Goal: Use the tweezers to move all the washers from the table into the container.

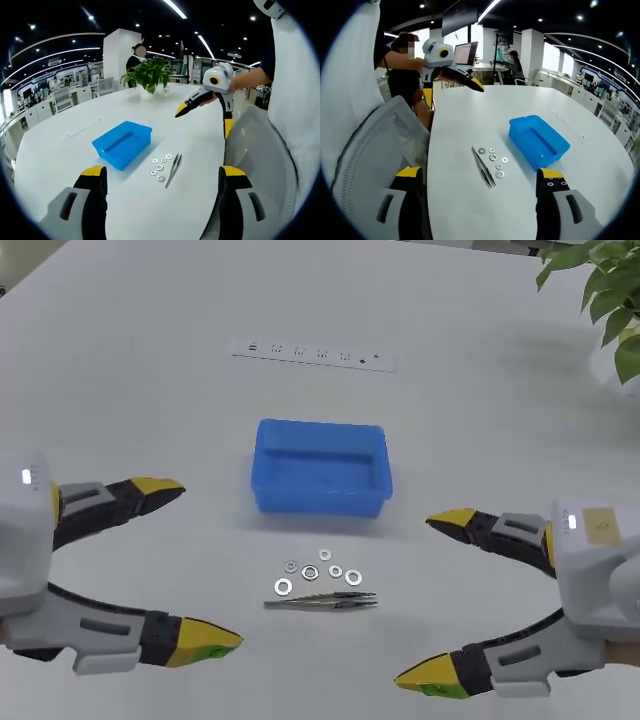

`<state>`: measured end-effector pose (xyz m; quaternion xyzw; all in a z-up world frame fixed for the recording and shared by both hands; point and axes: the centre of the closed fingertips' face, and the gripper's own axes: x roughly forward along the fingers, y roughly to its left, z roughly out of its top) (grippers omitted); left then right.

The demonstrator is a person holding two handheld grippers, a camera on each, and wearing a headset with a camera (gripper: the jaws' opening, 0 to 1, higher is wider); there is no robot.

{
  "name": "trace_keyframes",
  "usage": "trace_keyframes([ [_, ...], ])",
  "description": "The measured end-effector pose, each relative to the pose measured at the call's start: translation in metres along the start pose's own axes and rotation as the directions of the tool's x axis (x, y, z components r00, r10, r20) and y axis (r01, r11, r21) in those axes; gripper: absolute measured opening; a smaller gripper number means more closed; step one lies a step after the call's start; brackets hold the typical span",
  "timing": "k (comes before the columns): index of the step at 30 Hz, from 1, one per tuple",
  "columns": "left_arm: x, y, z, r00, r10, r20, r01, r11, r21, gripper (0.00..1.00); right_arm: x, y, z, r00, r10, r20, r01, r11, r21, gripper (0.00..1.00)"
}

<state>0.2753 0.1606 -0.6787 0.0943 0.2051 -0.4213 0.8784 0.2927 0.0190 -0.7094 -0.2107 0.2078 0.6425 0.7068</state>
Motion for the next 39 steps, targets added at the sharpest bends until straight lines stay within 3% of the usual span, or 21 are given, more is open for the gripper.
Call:
trace_keyframes([
  [5, 0.002, -0.002, 0.001, 1.0000, 0.000, 0.003, 0.000, 1.000, 0.015, 0.95, 0.002, -0.003, 0.004, 0.9998, -0.014, 0.015, 0.014, 1.000, -0.008, 0.86],
  [12, 0.013, -0.004, -0.010, 0.9991, -0.016, -0.039, 0.017, 0.999, 0.030, 0.89, 0.014, -0.005, -0.003, 0.9998, -0.010, -0.017, 0.010, 1.000, -0.001, 0.76],
  [21, 0.034, -0.006, -0.028, 0.9937, -0.060, -0.095, 0.060, 0.998, -0.003, 0.72, 0.032, -0.005, -0.008, 0.9985, 0.017, -0.052, -0.017, 1.000, 0.007, 0.68],
  [26, 0.048, -0.014, -0.042, 0.9833, -0.099, -0.153, 0.102, 0.995, 0.009, 0.67, 0.044, -0.004, -0.012, 0.9969, 0.037, -0.070, -0.037, 0.999, 0.002, 0.63],
  [29, 0.053, -0.020, -0.055, 0.9675, -0.154, -0.201, 0.151, 0.988, -0.028, 0.56, 0.053, -0.003, -0.020, 0.9919, 0.062, -0.111, -0.062, 0.998, 0.001, 0.58],
  [36, 0.070, -0.018, -0.067, 0.9581, -0.178, -0.224, 0.179, 0.984, -0.016, 0.48, 0.074, -0.002, -0.025, 0.9849, 0.106, -0.137, -0.107, 0.994, 0.001, 0.49],
  [39, 0.075, -0.012, -0.078, 0.9477, -0.171, -0.270, 0.171, 0.985, -0.022, 0.45, 0.081, 0.000, -0.030, 0.9761, 0.137, -0.169, -0.138, 0.990, 0.005, 0.46],
])
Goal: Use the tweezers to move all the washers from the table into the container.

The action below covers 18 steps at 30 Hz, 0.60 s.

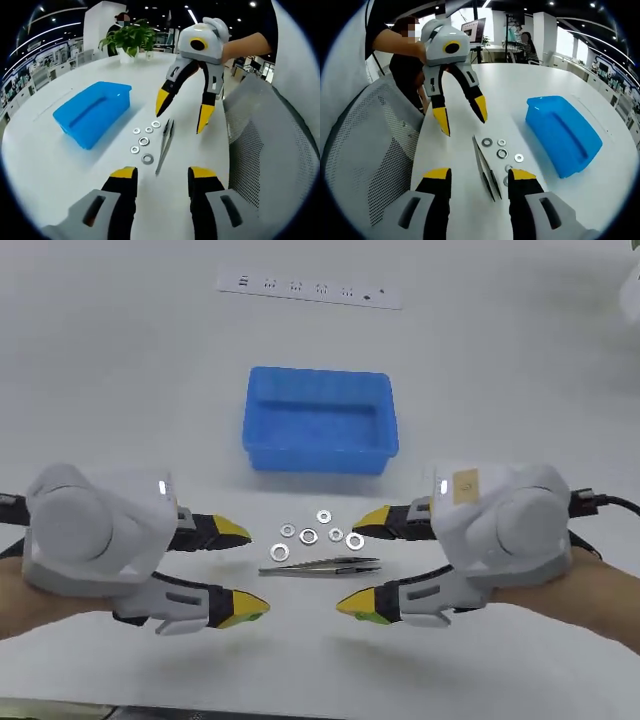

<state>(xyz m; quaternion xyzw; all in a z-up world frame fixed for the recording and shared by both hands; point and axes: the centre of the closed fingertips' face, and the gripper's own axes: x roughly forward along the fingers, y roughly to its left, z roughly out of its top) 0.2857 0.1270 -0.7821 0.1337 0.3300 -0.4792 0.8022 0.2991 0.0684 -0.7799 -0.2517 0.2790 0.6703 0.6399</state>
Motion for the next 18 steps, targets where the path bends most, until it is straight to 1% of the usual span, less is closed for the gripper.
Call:
trace_keyframes([
  [1, 0.002, 0.002, -0.002, 0.9999, 0.000, -0.012, 0.000, 1.000, -0.003, 0.44, 0.003, -0.001, 0.000, 1.0000, 0.003, -0.008, -0.003, 1.000, -0.011, 0.44],
  [3, 0.005, 0.000, -0.003, 0.9997, -0.013, -0.021, 0.013, 1.000, 0.004, 0.42, 0.007, -0.001, -0.002, 0.9996, 0.015, -0.024, -0.015, 1.000, -0.022, 0.40],
  [6, 0.006, -0.002, -0.001, 0.9994, -0.028, -0.022, 0.028, 0.999, 0.019, 0.39, 0.010, -0.001, -0.005, 0.9986, 0.027, -0.046, -0.029, 0.999, -0.029, 0.36],
  [9, 0.008, -0.004, 0.000, 0.9990, -0.035, -0.027, 0.035, 0.999, 0.029, 0.35, 0.015, -0.002, -0.010, 0.9962, 0.038, -0.079, -0.043, 0.997, -0.057, 0.33],
  [11, 0.010, -0.006, 0.000, 0.9982, -0.045, -0.039, 0.047, 0.998, 0.041, 0.32, 0.017, -0.002, -0.011, 0.9950, 0.042, -0.091, -0.048, 0.997, -0.066, 0.31],
  [13, 0.012, -0.007, -0.002, 0.9972, -0.050, -0.055, 0.053, 0.997, 0.057, 0.30, 0.019, -0.003, -0.015, 0.9925, 0.039, -0.116, -0.049, 0.995, -0.082, 0.27],
  [14, 0.014, -0.005, -0.006, 0.9953, -0.044, -0.086, 0.051, 0.996, 0.079, 0.29, 0.019, -0.003, -0.018, 0.9907, 0.038, -0.131, -0.051, 0.994, -0.094, 0.25],
  [15, 0.014, -0.004, -0.007, 0.9947, -0.041, -0.094, 0.049, 0.995, 0.084, 0.28, 0.019, -0.003, -0.019, 0.9902, 0.039, -0.134, -0.052, 0.994, -0.098, 0.23],
  [16, 0.016, -0.005, -0.010, 0.9916, -0.050, -0.120, 0.064, 0.991, 0.114, 0.28, 0.020, -0.004, -0.016, 0.9920, 0.034, -0.122, -0.050, 0.989, -0.136, 0.22],
  [17, 0.017, -0.005, -0.009, 0.9928, -0.061, -0.104, 0.072, 0.991, 0.113, 0.28, 0.019, -0.003, -0.018, 0.9889, 0.035, -0.144, -0.051, 0.992, -0.114, 0.22],
  [18, 0.018, -0.001, -0.008, 0.9929, -0.052, -0.107, 0.063, 0.992, 0.108, 0.28, 0.020, -0.004, -0.017, 0.9886, 0.035, -0.147, -0.053, 0.991, -0.125, 0.21],
])
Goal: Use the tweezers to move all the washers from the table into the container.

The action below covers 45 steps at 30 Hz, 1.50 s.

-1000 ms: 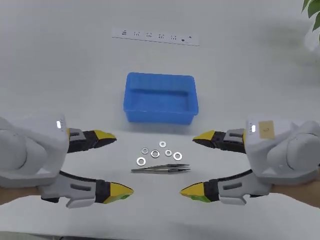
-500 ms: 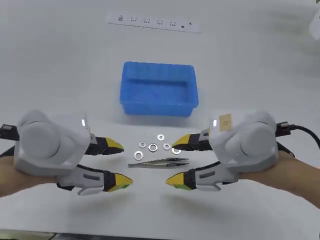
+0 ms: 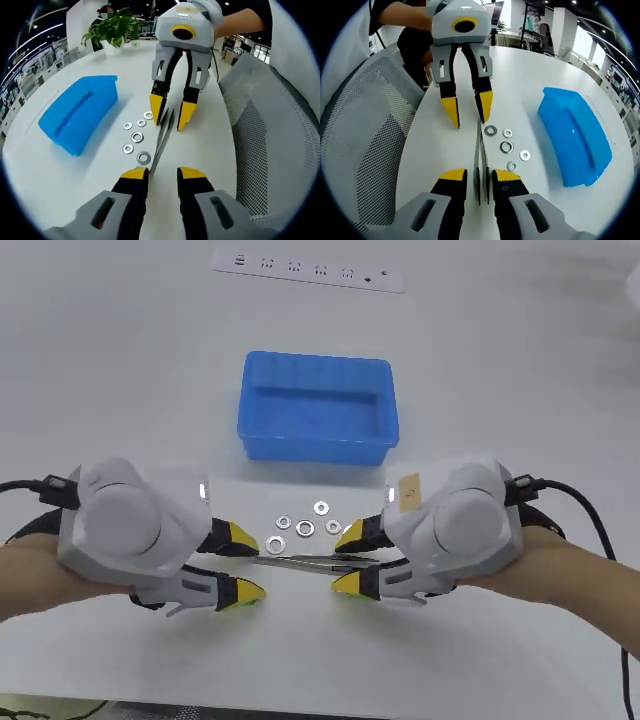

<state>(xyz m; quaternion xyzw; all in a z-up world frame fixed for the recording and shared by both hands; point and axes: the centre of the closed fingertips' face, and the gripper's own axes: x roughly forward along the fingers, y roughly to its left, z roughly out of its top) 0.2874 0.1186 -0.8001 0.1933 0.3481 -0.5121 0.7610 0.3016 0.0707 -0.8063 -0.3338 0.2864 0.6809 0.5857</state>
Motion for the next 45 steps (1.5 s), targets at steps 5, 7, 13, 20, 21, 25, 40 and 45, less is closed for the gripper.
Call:
trace_keyframes([
  [5, 0.002, 0.005, -0.001, 0.9996, 0.007, -0.029, -0.005, 0.999, 0.047, 0.19, -0.001, -0.004, -0.001, 1.0000, -0.008, -0.005, 0.007, 0.999, -0.032, 0.16],
  [7, 0.002, 0.008, -0.001, 0.9989, 0.020, -0.042, -0.017, 0.997, 0.072, 0.15, 0.000, -0.005, 0.000, 0.9999, -0.011, -0.007, 0.010, 0.999, -0.035, 0.15],
  [13, 0.005, 0.006, 0.002, 0.9986, 0.014, -0.052, -0.009, 0.995, 0.102, 0.13, 0.001, 0.000, 0.001, 0.9998, -0.002, -0.018, 0.000, 0.998, -0.059, 0.11],
  [20, 0.007, 0.005, 0.004, 0.9965, 0.015, -0.082, 0.005, 0.969, 0.249, 0.06, 0.003, 0.003, 0.002, 0.9998, 0.003, -0.018, -0.004, 0.998, -0.057, 0.10],
  [21, 0.007, 0.002, 0.003, 0.9945, 0.025, -0.101, 0.003, 0.963, 0.270, 0.06, 0.003, 0.003, 0.002, 0.9999, 0.002, -0.017, -0.003, 0.999, -0.053, 0.10],
  [25, 0.006, -0.003, 0.002, 0.9933, 0.031, -0.112, -0.003, 0.971, 0.238, 0.05, 0.004, 0.004, 0.003, 0.9998, -0.002, -0.020, 0.001, 0.998, -0.065, 0.10],
  [40, -0.023, -0.021, 0.045, 0.9978, 0.063, -0.021, -0.051, 0.928, 0.370, 0.04, -0.006, 0.010, 0.007, 0.9970, -0.073, 0.029, 0.076, 0.987, -0.143, 0.08],
  [45, -0.025, -0.028, 0.073, 0.9989, 0.031, 0.037, -0.042, 0.923, 0.382, 0.04, -0.017, 0.009, 0.007, 0.9910, -0.108, 0.079, 0.117, 0.987, -0.115, 0.08],
])
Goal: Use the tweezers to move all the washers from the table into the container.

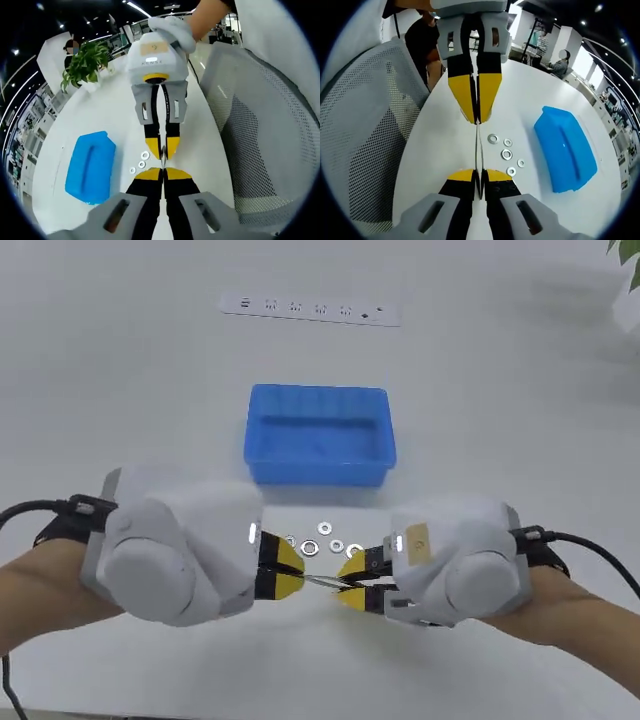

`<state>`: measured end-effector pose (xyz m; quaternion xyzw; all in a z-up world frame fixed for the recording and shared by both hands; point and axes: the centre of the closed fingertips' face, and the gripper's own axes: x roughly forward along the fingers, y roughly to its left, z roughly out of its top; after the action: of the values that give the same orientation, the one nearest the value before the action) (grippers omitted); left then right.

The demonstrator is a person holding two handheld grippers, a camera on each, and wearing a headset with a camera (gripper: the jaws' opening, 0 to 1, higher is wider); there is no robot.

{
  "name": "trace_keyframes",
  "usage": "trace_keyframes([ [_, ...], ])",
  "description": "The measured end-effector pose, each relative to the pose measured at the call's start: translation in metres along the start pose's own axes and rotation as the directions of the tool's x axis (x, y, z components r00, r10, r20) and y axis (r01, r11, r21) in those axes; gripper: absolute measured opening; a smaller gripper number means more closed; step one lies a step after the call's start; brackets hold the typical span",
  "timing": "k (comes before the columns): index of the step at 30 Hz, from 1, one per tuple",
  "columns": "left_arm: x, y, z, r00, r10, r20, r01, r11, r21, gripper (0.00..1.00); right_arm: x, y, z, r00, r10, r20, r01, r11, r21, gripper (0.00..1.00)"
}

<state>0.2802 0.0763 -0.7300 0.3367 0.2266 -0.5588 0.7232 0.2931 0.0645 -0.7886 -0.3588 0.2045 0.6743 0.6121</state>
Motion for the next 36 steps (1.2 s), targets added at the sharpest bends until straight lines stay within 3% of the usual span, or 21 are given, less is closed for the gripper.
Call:
trace_keyframes([
  [7, 0.011, 0.006, 0.042, 0.9927, -0.026, 0.118, 0.027, 1.000, -0.002, 0.04, -0.015, -0.003, -0.005, 0.9985, -0.040, 0.037, 0.039, 0.999, 0.016, 0.08],
  [11, 0.021, 0.009, 0.057, 0.9860, -0.039, 0.163, 0.041, 0.999, -0.010, 0.04, -0.021, -0.004, -0.010, 0.9976, -0.046, 0.053, 0.044, 0.998, 0.042, 0.08],
  [19, 0.030, 0.014, 0.068, 0.9690, -0.054, 0.241, 0.069, 0.996, -0.055, 0.04, -0.024, -0.005, -0.014, 0.9971, -0.034, 0.068, 0.031, 0.999, 0.043, 0.08],
  [24, 0.035, 0.011, 0.073, 0.9570, -0.065, 0.283, 0.090, 0.993, -0.075, 0.05, -0.026, -0.003, -0.016, 0.9968, -0.018, 0.078, 0.015, 0.999, 0.031, 0.08],
  [29, 0.036, 0.012, 0.075, 0.9534, -0.053, 0.297, 0.080, 0.994, -0.078, 0.04, -0.026, -0.004, -0.016, 0.9968, -0.014, 0.078, 0.012, 0.999, 0.032, 0.08],
  [33, 0.032, 0.008, 0.072, 0.9544, -0.054, 0.294, 0.073, 0.996, -0.054, 0.04, -0.025, -0.003, -0.015, 0.9963, -0.011, 0.085, 0.008, 0.999, 0.037, 0.07],
  [36, 0.029, 0.008, 0.070, 0.9545, -0.043, 0.295, 0.066, 0.996, -0.068, 0.04, -0.023, -0.003, -0.013, 0.9963, -0.015, 0.085, 0.012, 0.999, 0.036, 0.08],
])
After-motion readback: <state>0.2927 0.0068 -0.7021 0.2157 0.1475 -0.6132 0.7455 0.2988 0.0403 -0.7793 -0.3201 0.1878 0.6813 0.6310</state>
